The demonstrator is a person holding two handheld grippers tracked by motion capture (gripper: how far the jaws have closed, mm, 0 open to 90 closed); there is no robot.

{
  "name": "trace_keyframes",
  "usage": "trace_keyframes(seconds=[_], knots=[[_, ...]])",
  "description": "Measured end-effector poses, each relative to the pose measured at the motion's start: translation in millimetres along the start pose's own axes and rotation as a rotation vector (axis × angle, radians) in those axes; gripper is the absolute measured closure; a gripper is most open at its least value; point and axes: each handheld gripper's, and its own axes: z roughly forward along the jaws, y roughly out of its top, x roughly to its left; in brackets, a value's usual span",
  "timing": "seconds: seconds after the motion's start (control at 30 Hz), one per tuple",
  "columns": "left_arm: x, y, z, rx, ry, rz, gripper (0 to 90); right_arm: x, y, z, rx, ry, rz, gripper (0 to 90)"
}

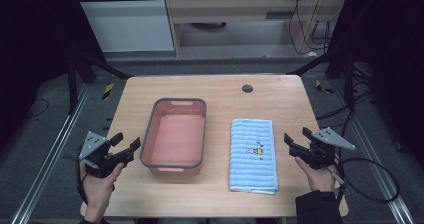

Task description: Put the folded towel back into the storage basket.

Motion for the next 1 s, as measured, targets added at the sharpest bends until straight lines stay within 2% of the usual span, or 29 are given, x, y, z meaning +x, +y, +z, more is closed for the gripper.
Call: trace_keyframes(seconds=[0.53, 0.8, 1.0], knots=[[-34.0, 2.6, 7.4, 0.006, -0.039, 0.066, 31.2, 3.9, 13.5, 0.8, 0.011, 0.020, -0.032, 34.0], [-48.8, 4.9, 14.5, 0.008, -0.068, 0.077, 31.3, 8.7, 23.0, 8.2, 0.010, 0.048, -0.036, 33.7], [-61.3, 9.1, 20.2, 0.001, -0.093, 0.091, 31.9, 9.3, 29.8, 10.7, -0.004, 0.040, -0.037, 33.9]])
